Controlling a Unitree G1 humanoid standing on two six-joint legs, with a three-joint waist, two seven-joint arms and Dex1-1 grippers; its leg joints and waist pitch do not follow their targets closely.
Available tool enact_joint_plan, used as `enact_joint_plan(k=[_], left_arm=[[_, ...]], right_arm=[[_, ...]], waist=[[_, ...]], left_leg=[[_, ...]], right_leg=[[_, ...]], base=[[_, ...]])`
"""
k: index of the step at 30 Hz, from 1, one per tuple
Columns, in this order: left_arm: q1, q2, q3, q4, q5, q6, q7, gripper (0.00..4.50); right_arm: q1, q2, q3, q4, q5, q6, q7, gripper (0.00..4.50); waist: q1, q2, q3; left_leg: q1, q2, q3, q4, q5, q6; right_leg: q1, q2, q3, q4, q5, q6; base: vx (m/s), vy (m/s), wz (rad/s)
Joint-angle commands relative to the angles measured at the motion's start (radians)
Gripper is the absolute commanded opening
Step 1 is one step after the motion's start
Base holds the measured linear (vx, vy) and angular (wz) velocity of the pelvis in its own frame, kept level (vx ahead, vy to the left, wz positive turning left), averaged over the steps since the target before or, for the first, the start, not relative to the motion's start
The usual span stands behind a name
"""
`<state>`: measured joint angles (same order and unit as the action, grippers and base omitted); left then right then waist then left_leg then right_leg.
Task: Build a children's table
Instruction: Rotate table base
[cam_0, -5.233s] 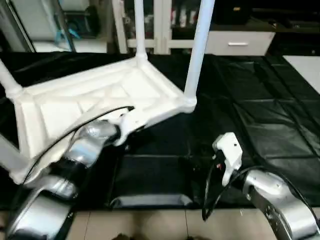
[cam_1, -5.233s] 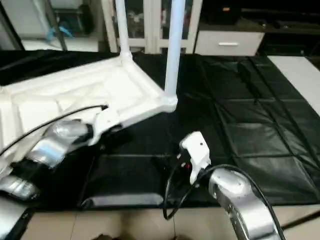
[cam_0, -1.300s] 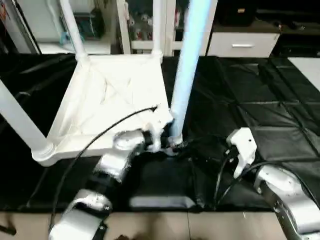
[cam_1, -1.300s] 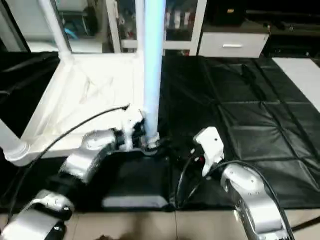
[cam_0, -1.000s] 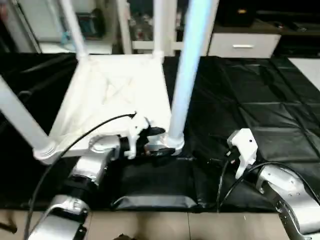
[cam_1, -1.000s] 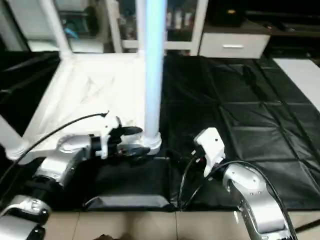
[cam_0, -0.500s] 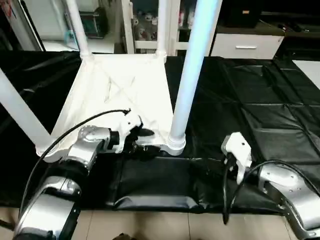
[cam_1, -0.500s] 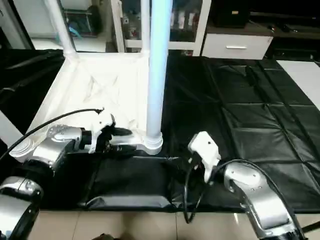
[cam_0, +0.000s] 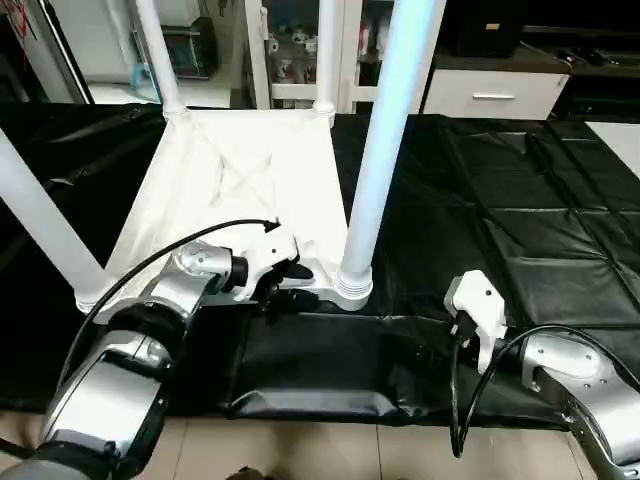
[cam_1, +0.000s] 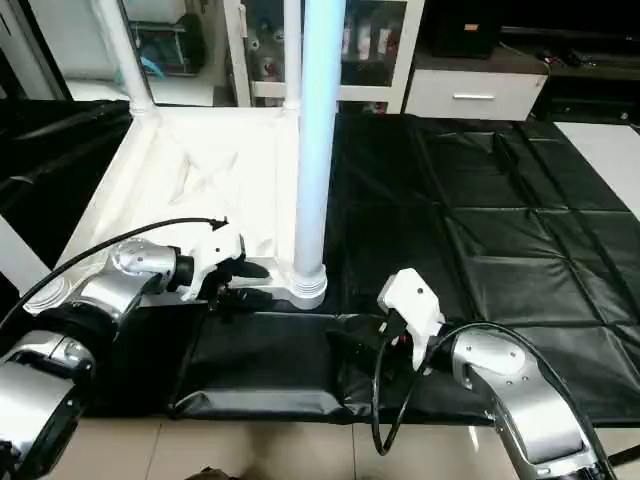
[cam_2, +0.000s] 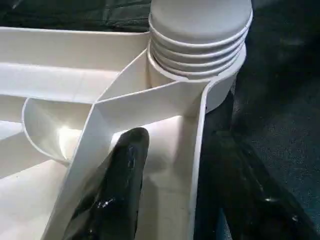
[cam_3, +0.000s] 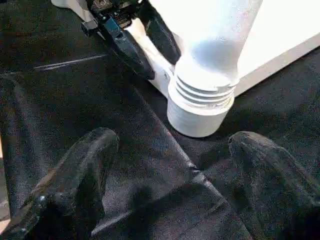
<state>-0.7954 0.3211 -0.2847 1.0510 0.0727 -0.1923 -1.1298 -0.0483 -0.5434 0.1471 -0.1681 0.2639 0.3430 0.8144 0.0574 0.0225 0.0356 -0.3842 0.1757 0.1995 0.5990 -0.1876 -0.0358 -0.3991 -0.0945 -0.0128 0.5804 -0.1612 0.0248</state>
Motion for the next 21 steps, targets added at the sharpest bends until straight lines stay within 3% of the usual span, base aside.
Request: enact_joint_plan(k=[1,4,7,13,21], left_arm=[[-0.009,-0.004,-0.026,0.034,0.028,-0.005,-0.007,1.94],[-0.017,-0.005,-0.03,0.055,0.042,-0.013,-0.015,1.51],[-0.023,-0.005,-0.037,0.075,0.054,-0.019,-0.031,1.37],[-0.022,-0.005,-0.047,0.095,0.073,-0.019,-0.066,0.68],[-0.011,-0.004,-0.056,0.098,0.081,0.011,-0.128,0.18]], right_arm=[[0.001,-0.009,0.002,-0.021,-0.007,-0.006,0.008,3.97],[0.002,-0.011,0.004,-0.02,-0.009,-0.009,0.009,3.97],[-0.002,-0.011,0.003,-0.016,-0.011,-0.01,0.008,3.97],[-0.008,-0.011,0.004,-0.013,-0.014,-0.013,0.008,3.97],[-0.022,-0.007,0.002,-0.001,-0.015,-0.017,0.008,3.97]], waist=[[0.0,-0.004,-0.059],[-0.001,-0.004,-0.058],[-0.001,-0.004,-0.058],[-0.001,-0.004,-0.058],[-0.001,-0.003,-0.058]], left_leg=[[0.029,0.047,-0.022,-0.078,-0.262,0.037],[0.028,0.047,-0.023,-0.08,-0.276,0.032],[0.029,0.048,-0.023,-0.082,-0.288,0.027],[0.028,0.049,-0.023,-0.082,-0.277,0.032],[0.029,0.049,-0.024,-0.084,-0.286,0.029]], right_leg=[[0.035,-0.044,0.015,-0.052,-0.153,-0.258],[0.035,-0.043,0.015,-0.054,-0.167,-0.254],[0.034,-0.043,0.015,-0.057,-0.186,-0.25],[0.034,-0.045,0.016,-0.054,-0.163,-0.26],[0.033,-0.045,0.016,-0.055,-0.177,-0.258]], base=[[0.0,0.0,0.0],[0.0,0.0,0.0],[0.0,0.0,0.0],[0.0,0.0,0.0],[0.0,0.0,0.0]])
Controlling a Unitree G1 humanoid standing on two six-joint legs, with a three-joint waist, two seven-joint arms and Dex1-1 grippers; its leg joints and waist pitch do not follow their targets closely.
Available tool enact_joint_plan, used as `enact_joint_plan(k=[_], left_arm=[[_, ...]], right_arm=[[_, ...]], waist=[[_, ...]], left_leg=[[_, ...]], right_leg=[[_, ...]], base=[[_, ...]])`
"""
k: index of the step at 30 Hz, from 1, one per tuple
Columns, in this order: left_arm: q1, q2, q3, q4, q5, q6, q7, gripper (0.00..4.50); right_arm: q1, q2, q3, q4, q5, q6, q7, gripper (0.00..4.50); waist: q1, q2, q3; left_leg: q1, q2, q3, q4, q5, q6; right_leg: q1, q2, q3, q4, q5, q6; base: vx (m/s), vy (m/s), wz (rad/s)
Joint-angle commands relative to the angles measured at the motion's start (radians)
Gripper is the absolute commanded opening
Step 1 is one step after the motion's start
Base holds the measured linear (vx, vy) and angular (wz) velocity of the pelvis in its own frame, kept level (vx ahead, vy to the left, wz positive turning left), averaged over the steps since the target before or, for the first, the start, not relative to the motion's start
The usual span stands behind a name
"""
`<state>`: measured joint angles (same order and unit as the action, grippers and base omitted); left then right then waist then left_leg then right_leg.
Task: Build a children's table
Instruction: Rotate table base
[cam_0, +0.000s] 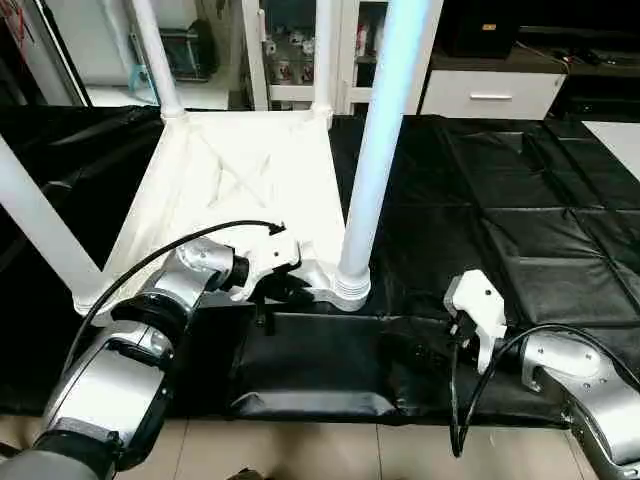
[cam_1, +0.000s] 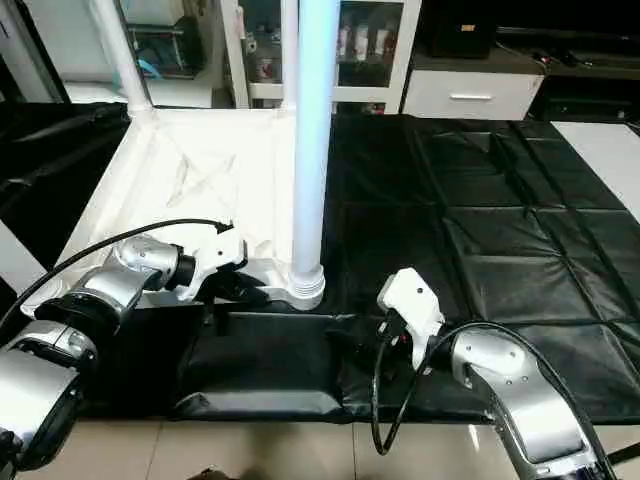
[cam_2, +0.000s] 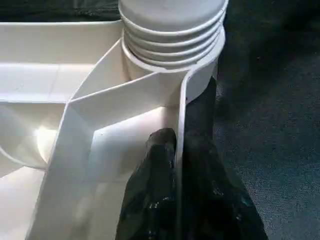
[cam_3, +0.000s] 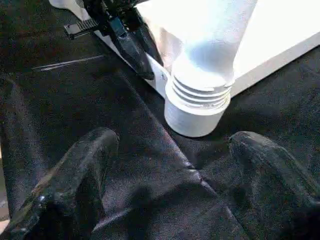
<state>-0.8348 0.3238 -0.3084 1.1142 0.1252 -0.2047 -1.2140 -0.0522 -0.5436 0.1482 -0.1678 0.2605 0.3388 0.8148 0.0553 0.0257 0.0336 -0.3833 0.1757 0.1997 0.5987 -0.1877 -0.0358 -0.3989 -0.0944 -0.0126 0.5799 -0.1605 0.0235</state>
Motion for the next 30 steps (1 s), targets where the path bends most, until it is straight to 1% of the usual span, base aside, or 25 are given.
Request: enact_joint_plan(k=[1,4,5,6,7,8,9,10,11,12,13,14,15,17,18,19,20,21,22,23,24,25,29,30], left_arm=[[0.035,-0.004,-0.036,0.028,0.028,0.033,-0.061,0.1],[0.053,-0.004,-0.028,0.006,0.015,0.052,-0.086,0.04],[0.057,-0.005,-0.023,0.001,0.009,0.052,-0.087,0.04],[0.068,-0.011,-0.005,-0.017,-0.013,0.06,-0.089,0.04],[0.092,-0.021,0.023,-0.062,-0.057,0.083,-0.103,0.04],[0.112,-0.022,0.027,-0.1,-0.072,0.099,-0.112,0.04],[0.135,-0.023,0.027,-0.145,-0.085,0.118,-0.116,0.04],[0.158,-0.025,0.029,-0.19,-0.099,0.14,-0.121,0.04],[0.18,-0.031,0.03,-0.237,-0.114,0.162,-0.123,0.04],[0.189,-0.033,0.031,-0.254,-0.119,0.17,-0.123,0.04],[0.217,-0.042,0.03,-0.307,-0.129,0.184,-0.117,0.04],[0.225,-0.045,0.028,-0.322,-0.129,0.189,-0.114,0.04],[0.24,-0.052,0.023,-0.351,-0.129,0.194,-0.105,0.0],[0.266,-0.069,0.021,-0.398,-0.128,0.2,-0.085,0.0],[0.273,-0.075,0.021,-0.412,-0.126,0.203,-0.077,0.0],[0.276,-0.082,0.022,-0.419,-0.124,0.204,-0.067,0.0],[0.284,-0.085,0.02,-0.442,-0.123,0.223,-0.061,0.0],[0.288,-0.087,0.017,-0.454,-0.119,0.231,-0.055,0.0],[0.291,-0.088,0.015,-0.463,-0.117,0.236,-0.051,0.0],[0.295,-0.087,0.012,-0.475,-0.114,0.247,-0.047,0.0],[0.295,-0.087,0.012,-0.475,-0.114,0.247,-0.047,0.0],[0.302,-0.087,0.01,-0.493,-0.111,0.263,-0.042,0.0],[0.309,-0.084,0.009,-0.521,-0.1,0.281,-0.037,0.0],[0.31,-0.084,0.009,-0.523,-0.1,0.282,-0.037,0.0]], right_arm=[[-0.02,-0.006,-0.001,0.004,-0.012,-0.016,0.006,3.97],[-0.025,0.0,-0.009,0.017,-0.015,-0.022,-0.006,3.97],[-0.027,0.002,-0.012,0.019,-0.015,-0.022,-0.009,3.97],[-0.03,0.011,-0.023,0.025,-0.006,-0.02,-0.019,3.97],[-0.037,0.025,-0.043,0.032,0.01,-0.008,-0.036,3.97],[-0.038,0.024,-0.048,0.036,0.014,-0.003,-0.035,3.97],[-0.037,0.019,-0.049,0.041,0.015,-0.001,-0.029,3.97],[-0.035,0.01,-0.047,0.045,0.014,-0.001,-0.02,3.97],[-0.032,-0.001,-0.045,0.048,0.014,0.001,-0.006,3.97],[-0.031,-0.005,-0.043,0.049,0.015,0.002,0.0,3.97],[-0.031,-0.017,-0.038,0.058,0.013,0.003,0.015,3.97],[-0.033,-0.02,-0.037,0.063,0.017,0.009,0.022,3.97],[-0.039,-0.025,-0.033,0.071,0.021,0.015,0.036,4.31],[-0.056,-0.025,-0.029,0.084,0.036,0.028,0.063,4.31],[-0.062,-0.025,-0.027,0.086,0.043,0.034,0.075,4.31],[-0.069,-0.026,-0.023,0.09,0.046,0.037,0.086,4.44],[-0.078,-0.028,-0.014,0.096,0.044,0.036,0.098,4.44],[-0.088,-0.03,-0.005,0.105,0.035,0.03,0.103,4.44],[-0.095,-0.031,0.001,0.111,0.03,0.025,0.107,4.44],[-0.111,-0.027,0.011,0.128,0.015,0.013,0.106,4.44],[-0.111,-0.027,0.011,0.128,0.015,0.013,0.106,4.44],[-0.135,-0.022,0.025,0.156,-0.004,-0.004,0.109,4.44],[-0.215,0.017,0.051,0.257,-0.045,-0.031,0.107,4.44],[-0.22,0.02,0.053,0.264,-0.047,-0.032,0.106,4.44]], waist=[[0.0,-0.007,-0.056],[-0.003,-0.007,-0.057],[-0.004,-0.004,-0.057],[-0.004,-0.006,-0.057],[-0.005,-0.007,-0.056],[-0.004,-0.007,-0.056],[-0.006,-0.01,-0.056],[-0.005,-0.008,-0.056],[-0.007,-0.014,-0.054],[-0.005,-0.009,-0.055],[-0.006,-0.006,-0.054],[-0.006,-0.01,-0.053],[-0.004,-0.007,-0.053],[-0.004,-0.006,-0.052],[-0.004,-0.01,-0.054],[-0.006,-0.017,-0.053],[-0.003,-0.012,-0.054],[-0.004,-0.018,-0.054],[-0.001,-0.015,-0.053],[-0.001,-0.015,-0.054],[-0.003,-0.015,-0.053],[-0.002,-0.016,-0.054],[-0.004,-0.014,-0.056],[-0.004,-0.014,-0.057]], left_leg=[[0.027,0.049,-0.024,-0.083,-0.275,0.032],[0.027,0.049,-0.023,-0.082,-0.262,0.037],[0.026,0.049,-0.022,-0.082,-0.261,0.04],[0.026,0.049,-0.022,-0.081,-0.264,0.042],[0.026,0.05,-0.021,-0.082,-0.26,0.047],[0.025,0.049,-0.022,-0.081,-0.257,0.05],[0.025,0.049,-0.021,-0.081,-0.255,0.056],[0.025,0.051,-0.022,-0.081,-0.251,0.059],[0.023,0.05,-0.019,-0.081,-0.25,0.068],[0.024,0.052,-0.02,-0.081,-0.254,0.07],[0.025,0.052,-0.02,-0.081,-0.27,0.069],[0.026,0.052,-0.019,-0.082,-0.279,0.067],[0.027,0.052,-0.02,-0.083,-0.289,0.061],[0.027,0.052,-0.021,-0.085,-0.303,0.054],[0.026,0.053,-0.023,-0.085,-0.302,0.054],[0.024,0.052,-0.021,-0.085,-0.298,0.057],[0.026,0.053,-0.022,-0.085,-0.297,0.056],[0.024,0.052,-0.021,-0.085,-0.286,0.058],[0.024,0.052,-0.02,-0.085,-0.278,0.059],[0.023,0.052,-0.021,-0.084,-0.274,0.059],[0.019,0.05,-0.022,-0.085,-0.266,0.059],[0.023,0.051,-0.021,-0.084,-0.267,0.057],[0.02,0.048,-0.02,-0.082,-0.249,0.059],[0.02,0.048,-0.02,-0.081,-0.239,0.061]], right_leg=[[0.034,-0.045,0.015,-0.053,-0.16,-0.26],[0.035,-0.046,0.015,-0.051,-0.138,-0.271],[0.035,-0.046,0.015,-0.051,-0.132,-0.275],[0.036,-0.046,0.015,-0.05,-0.134,-0.278],[0.037,-0.048,0.016,-0.051,-0.133,-0.282],[0.036,-0.048,0.015,-0.052,-0.138,-0.28],[0.036,-0.046,0.015,-0.052,-0.151,-0.276],[0.038,-0.048,0.016,-0.052,-0.154,-0.275],[0.035,-0.047,0.016,-0.055,-0.176,-0.27],[0.035,-0.049,0.016,-0.056,-0.204,-0.263],[0.032,-0.049,0.016,-0.061,-0.245,-0.253],[0.03,-0.048,0.016,-0.064,-0.266,-0.247],[0.029,-0.048,0.016,-0.066,-0.3,-0.233],[0.024,-0.045,0.016,-0.069,-0.323,-0.217],[0.027,-0.047,0.016,-0.067,-0.324,-0.212],[0.025,-0.045,0.016,-0.069,-0.323,-0.208],[0.024,-0.047,0.016,-0.068,-0.324,-0.208],[0.024,-0.046,0.016,-0.068,-0.315,-0.206],[0.023,-0.046,0.017,-0.068,-0.316,-0.203],[0.024,-0.046,0.016,-0.067,-0.315,-0.202],[0.025,-0.046,0.015,-0.067,-0.316,-0.199],[0.021,-0.045,0.016,-0.067,-0.317,-0.198],[0.022,-0.043,0.015,-0.065,-0.29,-0.207],[0.023,-0.044,0.015,-0.063,-0.276,-0.21]], base=[[0.0,0.0,0.0],[0.0,0.0,0.0],[0.0,0.0,0.0],[0.0,0.0,0.0],[0.0,0.0,0.0],[0.0,0.0,0.0],[0.0,0.0,0.0],[0.0,0.0,0.0],[0.0,0.0,0.0],[0.0,0.0,0.0],[0.0,0.0,0.0],[0.0,0.0,0.0],[0.0,0.0,0.0],[0.0,0.0,0.0],[0.0,0.0,0.0],[0.0,0.0,0.0],[0.0,0.0,0.0],[0.0,0.0,0.0],[0.0,0.0,0.0],[0.0,0.0,0.0],[0.0,0.0,0.0],[0.0,0.0,0.0],[0.0,0.0,0.0],[0.0,0.0,0.0]])
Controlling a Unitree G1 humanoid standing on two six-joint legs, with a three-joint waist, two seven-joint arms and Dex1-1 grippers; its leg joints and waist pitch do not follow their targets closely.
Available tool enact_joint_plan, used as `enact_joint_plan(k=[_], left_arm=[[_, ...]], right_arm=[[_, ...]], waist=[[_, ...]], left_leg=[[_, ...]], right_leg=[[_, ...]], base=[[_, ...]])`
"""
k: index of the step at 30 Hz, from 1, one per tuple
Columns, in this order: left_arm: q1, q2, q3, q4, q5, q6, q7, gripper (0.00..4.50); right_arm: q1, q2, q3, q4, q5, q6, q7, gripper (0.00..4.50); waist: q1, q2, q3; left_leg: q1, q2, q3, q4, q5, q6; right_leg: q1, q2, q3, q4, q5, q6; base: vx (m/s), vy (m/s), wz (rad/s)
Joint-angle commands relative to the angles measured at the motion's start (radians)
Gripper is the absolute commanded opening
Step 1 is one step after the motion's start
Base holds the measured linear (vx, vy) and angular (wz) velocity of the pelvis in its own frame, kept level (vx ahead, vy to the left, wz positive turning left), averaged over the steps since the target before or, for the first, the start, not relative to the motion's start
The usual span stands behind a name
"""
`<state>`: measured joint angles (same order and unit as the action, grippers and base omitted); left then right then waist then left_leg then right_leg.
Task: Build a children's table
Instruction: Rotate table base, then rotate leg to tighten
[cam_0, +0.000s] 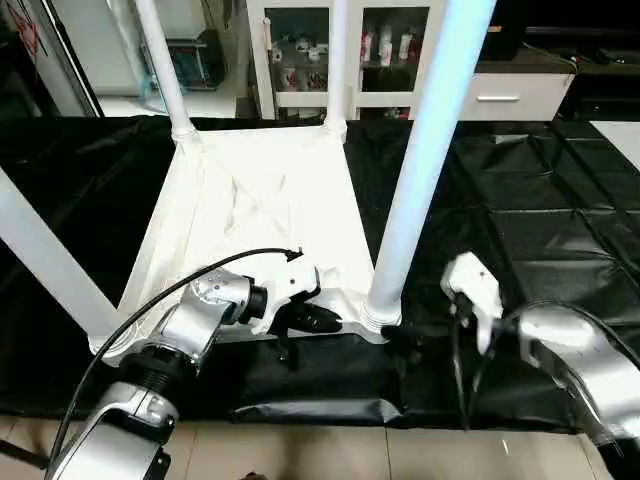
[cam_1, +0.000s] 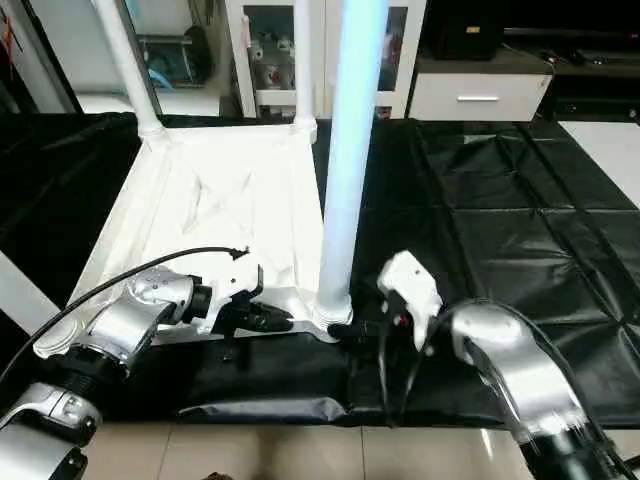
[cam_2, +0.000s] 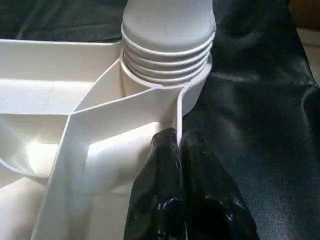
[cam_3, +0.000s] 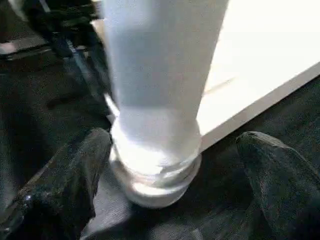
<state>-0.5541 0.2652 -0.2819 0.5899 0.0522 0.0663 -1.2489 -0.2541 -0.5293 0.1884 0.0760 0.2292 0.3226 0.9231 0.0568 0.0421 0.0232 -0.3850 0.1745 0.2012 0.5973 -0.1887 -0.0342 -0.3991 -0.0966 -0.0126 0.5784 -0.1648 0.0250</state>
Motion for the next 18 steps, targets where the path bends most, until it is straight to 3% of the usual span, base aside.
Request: enact_joint_plan(k=[1,6,9,13,16,18], left_arm=[[0.03,-0.025,-0.018,-0.001,-0.025,0.012,-0.001,0.0],[0.034,-0.02,-0.022,-0.014,-0.021,0.022,0.003,0.0],[0.037,-0.014,-0.023,-0.022,-0.02,0.029,0.004,0.0],[0.038,-0.008,-0.023,-0.028,-0.02,0.034,0.002,0.0],[0.037,-0.003,-0.022,-0.03,-0.019,0.038,0.001,0.0],[0.037,-0.002,-0.023,-0.031,-0.02,0.039,0.001,0.0]], right_arm=[[-0.025,0.009,0.015,0.03,-0.019,-0.019,0.0,4.44],[-0.062,0.023,0.031,0.08,-0.023,-0.039,0.019,4.44],[-0.077,0.027,0.039,0.102,-0.021,-0.057,0.049,4.07],[-0.086,0.026,0.047,0.13,-0.028,-0.079,0.079,3.65],[-0.091,0.022,0.049,0.145,-0.028,-0.09,0.097,3.61],[-0.093,0.021,0.05,0.149,-0.029,-0.094,0.101,3.28]], waist=[[-0.005,-0.03,-0.046],[-0.002,-0.028,-0.046],[-0.006,-0.027,-0.045],[-0.005,-0.029,-0.047],[-0.004,-0.03,-0.046],[-0.005,-0.031,-0.046]], left_leg=[[0.022,0.05,-0.02,-0.079,-0.232,0.064],[0.022,0.05,-0.021,-0.081,-0.238,0.066],[0.022,0.051,-0.022,-0.082,-0.258,0.059],[0.022,0.051,-0.02,-0.08,-0.234,0.067],[0.021,0.051,-0.02,-0.08,-0.236,0.072],[0.022,0.052,-0.02,-0.081,-0.244,0.068]], right_leg=[[0.023,-0.041,0.015,-0.06,-0.258,-0.214],[0.026,-0.041,0.015,-0.061,-0.266,-0.214],[0.024,-0.041,0.014,-0.063,-0.285,-0.212],[0.026,-0.04,0.014,-0.059,-0.245,-0.222],[0.026,-0.04,0.014,-0.059,-0.249,-0.225],[0.025,-0.04,0.014,-0.06,-0.263,-0.223]], base=[[0.0,0.0,0.0],[0.0,0.0,0.0],[0.0,0.0,0.0],[0.0,0.0,0.0],[0.0,0.0,0.0],[0.0,0.0,0.0]])
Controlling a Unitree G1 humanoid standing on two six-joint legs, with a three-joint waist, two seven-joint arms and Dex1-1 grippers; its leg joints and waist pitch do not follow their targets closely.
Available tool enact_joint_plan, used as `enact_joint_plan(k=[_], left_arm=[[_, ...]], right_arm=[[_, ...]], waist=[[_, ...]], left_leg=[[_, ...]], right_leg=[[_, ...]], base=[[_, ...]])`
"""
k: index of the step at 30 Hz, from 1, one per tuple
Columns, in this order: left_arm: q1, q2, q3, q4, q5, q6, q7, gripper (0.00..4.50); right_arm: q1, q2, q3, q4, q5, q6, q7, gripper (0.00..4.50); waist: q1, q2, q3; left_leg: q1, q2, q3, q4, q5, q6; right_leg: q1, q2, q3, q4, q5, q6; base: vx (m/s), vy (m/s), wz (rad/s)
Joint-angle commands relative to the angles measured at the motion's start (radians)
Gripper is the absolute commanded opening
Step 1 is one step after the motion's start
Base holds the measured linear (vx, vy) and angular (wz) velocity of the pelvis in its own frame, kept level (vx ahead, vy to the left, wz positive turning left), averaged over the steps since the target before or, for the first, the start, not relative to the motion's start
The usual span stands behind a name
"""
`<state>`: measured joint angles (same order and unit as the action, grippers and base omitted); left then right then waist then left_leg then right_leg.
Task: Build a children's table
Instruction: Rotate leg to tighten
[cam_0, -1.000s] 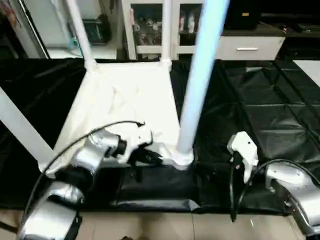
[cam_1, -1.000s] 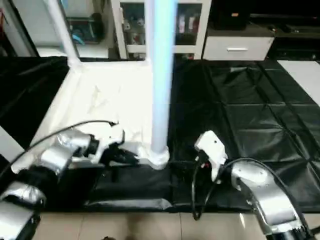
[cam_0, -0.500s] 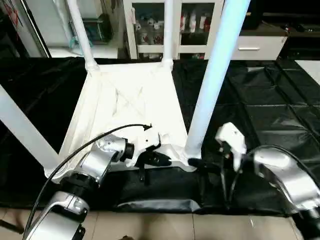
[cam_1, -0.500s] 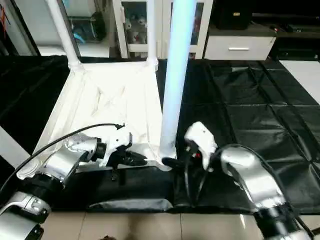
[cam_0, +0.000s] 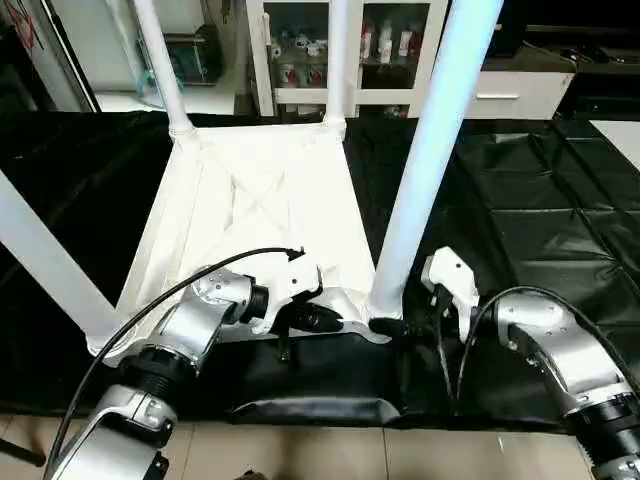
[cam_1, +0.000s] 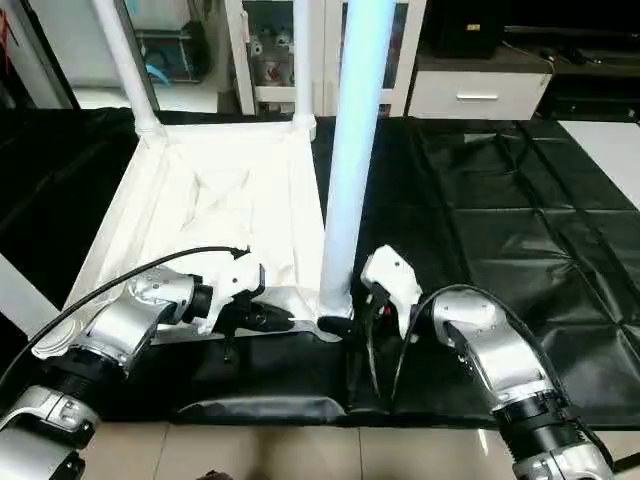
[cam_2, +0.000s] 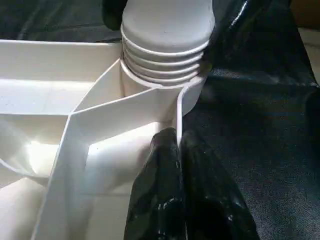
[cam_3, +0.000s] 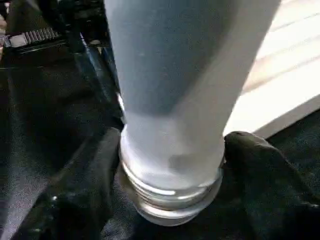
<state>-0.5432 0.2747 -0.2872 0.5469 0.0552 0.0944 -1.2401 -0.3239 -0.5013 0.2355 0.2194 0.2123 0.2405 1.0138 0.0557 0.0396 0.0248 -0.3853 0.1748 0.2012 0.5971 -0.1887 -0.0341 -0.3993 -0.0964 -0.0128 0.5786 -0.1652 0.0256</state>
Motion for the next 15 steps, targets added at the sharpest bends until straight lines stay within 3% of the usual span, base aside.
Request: enact_joint_plan(k=[1,6,13,15], left_arm=[[0.027,-0.01,-0.018,0.01,-0.023,0.012,-0.009,0.0],[0.025,-0.005,-0.018,0.011,-0.024,0.013,-0.01,0.0],[0.029,-0.004,-0.016,0.012,-0.031,0.02,-0.016,0.0],[0.03,-0.007,-0.012,0.016,-0.028,0.027,0.0,0.0]], right_arm=[[-0.025,-0.007,0.003,0.01,-0.013,-0.015,0.013,3.28],[-0.036,0.0,-0.002,0.035,-0.014,-0.033,0.018,2.85],[-0.034,0.014,-0.007,0.044,-0.002,-0.034,0.03,2.72],[-0.034,0.04,-0.031,0.06,0.011,-0.029,0.002,2.72]], waist=[[-0.004,-0.029,-0.047],[-0.006,-0.029,-0.046],[-0.008,-0.031,-0.045],[-0.01,-0.031,-0.044]], left_leg=[[0.023,0.051,-0.021,-0.082,-0.249,0.064],[0.022,0.051,-0.021,-0.083,-0.262,0.059],[0.021,0.051,-0.021,-0.083,-0.258,0.06],[0.02,0.051,-0.021,-0.084,-0.264,0.061]], right_leg=[[0.025,-0.041,0.014,-0.061,-0.271,-0.222],[0.024,-0.04,0.015,-0.062,-0.276,-0.223],[0.025,-0.041,0.015,-0.061,-0.272,-0.223],[0.024,-0.041,0.015,-0.062,-0.28,-0.225]], base=[[0.0,0.0,0.0],[0.0,0.0,0.0],[0.0,0.0,0.0],[0.0,0.0,0.0]])
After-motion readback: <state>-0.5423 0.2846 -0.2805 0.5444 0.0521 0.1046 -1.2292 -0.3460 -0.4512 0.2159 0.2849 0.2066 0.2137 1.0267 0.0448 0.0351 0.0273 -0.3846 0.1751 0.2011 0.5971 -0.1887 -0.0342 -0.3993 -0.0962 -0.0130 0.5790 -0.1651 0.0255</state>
